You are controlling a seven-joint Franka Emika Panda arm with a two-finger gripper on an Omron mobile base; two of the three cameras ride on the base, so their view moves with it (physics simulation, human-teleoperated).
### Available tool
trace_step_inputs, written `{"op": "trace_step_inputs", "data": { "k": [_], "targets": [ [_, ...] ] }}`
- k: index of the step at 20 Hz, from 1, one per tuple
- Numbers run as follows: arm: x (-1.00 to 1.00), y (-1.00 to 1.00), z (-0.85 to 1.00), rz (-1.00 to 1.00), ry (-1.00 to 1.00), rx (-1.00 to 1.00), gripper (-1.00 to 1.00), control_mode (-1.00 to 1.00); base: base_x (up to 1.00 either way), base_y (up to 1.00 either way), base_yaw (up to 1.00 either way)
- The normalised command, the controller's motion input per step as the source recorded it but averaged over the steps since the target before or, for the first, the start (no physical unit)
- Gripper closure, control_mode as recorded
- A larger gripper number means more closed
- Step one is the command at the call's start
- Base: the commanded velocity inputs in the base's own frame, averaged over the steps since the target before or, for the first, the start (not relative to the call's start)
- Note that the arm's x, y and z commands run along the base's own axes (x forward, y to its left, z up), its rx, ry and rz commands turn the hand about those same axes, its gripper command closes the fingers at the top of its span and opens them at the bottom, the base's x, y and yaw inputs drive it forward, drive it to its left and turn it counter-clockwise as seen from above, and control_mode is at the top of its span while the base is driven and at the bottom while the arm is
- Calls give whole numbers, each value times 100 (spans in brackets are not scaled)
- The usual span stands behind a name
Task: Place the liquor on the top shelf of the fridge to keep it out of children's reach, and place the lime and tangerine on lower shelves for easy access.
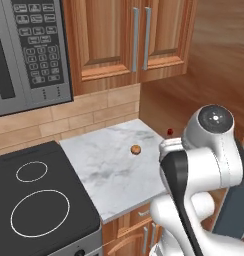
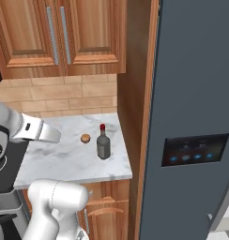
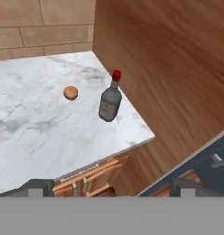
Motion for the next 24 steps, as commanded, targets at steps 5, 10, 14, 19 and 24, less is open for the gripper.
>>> {"op": "trace_step_inputs", "data": {
  "k": [5, 10, 14, 19, 24],
  "targets": [
    [38, 0, -13, -18, -2, 13, -100, -100, 0, 0, 0],
    [46, 0, -4, -10, 0, 3, -100, -100, 0, 0, 0],
    [51, 0, -26, -2, 0, 0, -100, -100, 0, 0, 0],
    [44, -1, -43, 0, 0, 0, -100, -100, 0, 0, 0],
    [39, -7, -46, -1, 0, 0, -100, -100, 0, 0, 0]
  ]
}}
